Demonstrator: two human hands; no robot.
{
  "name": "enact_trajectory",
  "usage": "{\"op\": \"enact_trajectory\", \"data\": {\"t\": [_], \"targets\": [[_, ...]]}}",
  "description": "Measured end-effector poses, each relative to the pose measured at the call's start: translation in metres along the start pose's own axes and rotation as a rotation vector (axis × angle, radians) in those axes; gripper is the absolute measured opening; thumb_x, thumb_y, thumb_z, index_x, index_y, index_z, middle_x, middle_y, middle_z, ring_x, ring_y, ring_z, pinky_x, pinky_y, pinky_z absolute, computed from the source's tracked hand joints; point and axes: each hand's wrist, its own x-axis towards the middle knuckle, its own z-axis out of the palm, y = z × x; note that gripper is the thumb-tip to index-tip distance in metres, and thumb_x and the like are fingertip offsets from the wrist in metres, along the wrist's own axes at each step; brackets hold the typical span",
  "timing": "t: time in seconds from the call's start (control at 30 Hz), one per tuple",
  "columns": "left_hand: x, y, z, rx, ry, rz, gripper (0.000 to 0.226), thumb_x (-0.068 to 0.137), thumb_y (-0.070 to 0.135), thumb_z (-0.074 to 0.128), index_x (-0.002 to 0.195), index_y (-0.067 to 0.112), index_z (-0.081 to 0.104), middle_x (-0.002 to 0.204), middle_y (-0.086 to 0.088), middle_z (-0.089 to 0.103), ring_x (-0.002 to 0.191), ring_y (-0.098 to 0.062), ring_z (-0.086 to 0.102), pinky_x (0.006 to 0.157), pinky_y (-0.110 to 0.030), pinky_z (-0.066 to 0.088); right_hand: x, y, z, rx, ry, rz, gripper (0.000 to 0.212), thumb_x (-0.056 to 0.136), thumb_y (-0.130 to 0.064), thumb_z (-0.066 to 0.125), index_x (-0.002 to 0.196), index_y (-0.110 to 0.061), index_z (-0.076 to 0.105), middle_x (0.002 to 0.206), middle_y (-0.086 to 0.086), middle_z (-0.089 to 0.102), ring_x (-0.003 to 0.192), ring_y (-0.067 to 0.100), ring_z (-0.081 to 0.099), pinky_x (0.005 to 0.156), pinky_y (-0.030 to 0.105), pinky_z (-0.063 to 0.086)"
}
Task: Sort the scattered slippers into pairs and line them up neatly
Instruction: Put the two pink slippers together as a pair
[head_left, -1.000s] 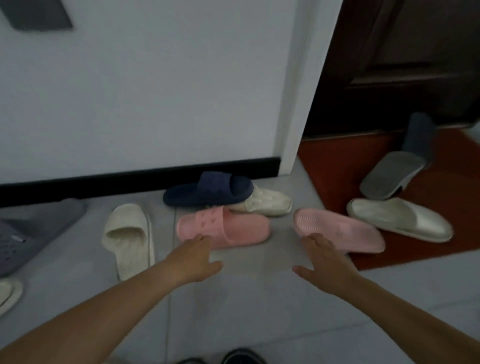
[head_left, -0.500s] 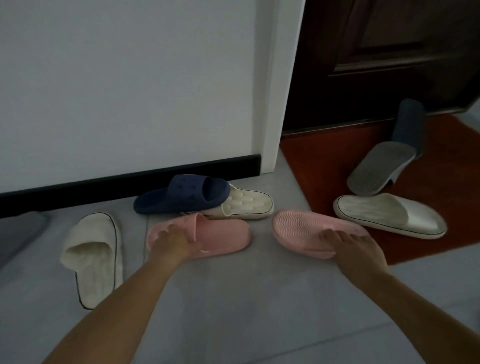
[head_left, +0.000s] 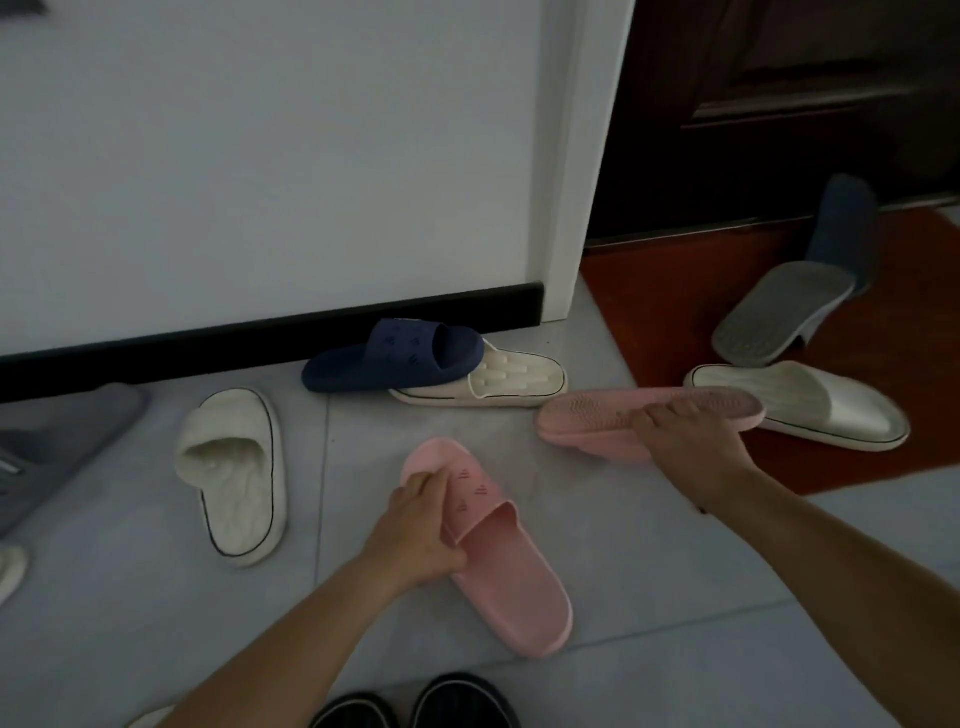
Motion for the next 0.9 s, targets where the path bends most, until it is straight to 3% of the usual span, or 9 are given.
{"op": "enact_trajectory", "data": {"t": [0.1,0.13,0.2,0.27,0.3,0.4,0.5,0.7,0.9], "targets": [[-0.004,-0.007,-0.003,0.024,-0.053,0.038,0.108,0.062,0.038,0.069,0.150,0.025,0.007,0.153,0.003,0.017,0.135,-0.024,0.027,0.107,-0.034,0.035,0.002,-0.010,-0.020,0.008,0.111,-0.052,0.043,0.055,-0.011,0.083,0.093,-0.008,0.065,0.075,0.008,0.065,0.066,0.027,0.062,0.046,0.031,0.051],[-0.005,-0.010,-0.004,0.030,-0.077,0.044,0.108,0.063,0.040,0.070,0.150,0.025,0.007,0.153,0.002,0.016,0.136,-0.024,0.027,0.108,-0.033,0.034,0.002,-0.013,-0.020,0.076,0.112,-0.040,0.043,0.060,-0.018,0.082,0.098,-0.009,0.063,0.077,0.007,0.066,0.069,0.028,0.063,0.050,0.032,0.052],[-0.007,-0.015,-0.003,0.007,-0.112,0.043,0.109,0.063,0.042,0.071,0.150,0.024,0.008,0.155,0.001,0.014,0.138,-0.023,0.025,0.110,-0.032,0.031,0.000,-0.016,-0.014,0.433,0.071,0.109,0.040,0.081,-0.027,0.064,0.118,-0.017,0.053,0.096,0.005,0.068,0.088,0.029,0.064,0.070,0.037,0.053],[-0.009,-0.015,-0.001,-0.033,-0.114,0.047,0.108,0.063,0.038,0.072,0.151,0.022,0.010,0.155,-0.001,0.016,0.139,-0.023,0.025,0.112,-0.030,0.029,-0.008,-0.018,-0.004,0.862,-0.003,0.278,0.033,0.087,-0.028,0.056,0.120,-0.022,0.054,0.098,0.001,0.070,0.091,0.027,0.065,0.075,0.033,0.049],[-0.009,-0.014,-0.001,-0.053,-0.109,0.048,0.107,0.063,0.035,0.071,0.151,0.021,0.011,0.155,-0.001,0.016,0.139,-0.022,0.025,0.112,-0.029,0.029,-0.013,-0.020,0.000,0.953,-0.066,0.329,0.030,0.089,-0.027,0.054,0.118,-0.022,0.056,0.099,0.001,0.070,0.092,0.026,0.065,0.076,0.030,0.048],[-0.004,-0.003,-0.003,-0.105,-0.114,0.054,0.104,0.063,0.028,0.070,0.151,0.020,0.014,0.154,-0.001,0.017,0.139,-0.021,0.026,0.109,-0.027,0.031,-0.029,-0.029,0.021,0.762,-0.285,0.398,0.032,0.092,-0.018,0.041,0.121,-0.022,0.054,0.120,0.009,0.064,0.106,0.028,0.060,0.084,0.034,0.048],[0.004,0.011,-0.002,-0.135,-0.118,0.084,0.099,0.065,0.023,0.070,0.150,0.018,0.019,0.152,-0.004,0.021,0.138,-0.021,0.028,0.108,-0.024,0.031,-0.035,-0.040,0.030,0.687,-0.337,0.387,0.038,0.088,-0.012,0.041,0.125,-0.018,0.046,0.127,0.007,0.055,0.112,0.030,0.056,0.087,0.038,0.048],[0.015,0.032,0.007,-0.105,-0.073,0.047,0.094,0.069,0.039,0.071,0.148,0.019,0.025,0.150,-0.008,0.028,0.137,-0.027,0.030,0.113,-0.031,0.028,-0.026,-0.044,0.025,0.647,-0.216,0.306,0.056,0.087,-0.021,0.050,0.138,-0.031,0.029,0.132,0.005,0.045,0.114,0.029,0.052,0.082,0.042,0.050],[0.010,0.051,0.011,-0.249,-0.030,-0.047,0.091,0.057,0.046,0.072,0.139,0.021,0.042,0.141,-0.006,0.043,0.127,-0.025,0.044,0.105,-0.034,0.040,-0.019,-0.054,0.022,0.456,-0.090,0.157,0.036,0.094,-0.039,0.039,0.129,-0.033,0.043,0.112,0.006,0.059,0.099,0.030,0.060,0.074,0.037,0.049]]}}
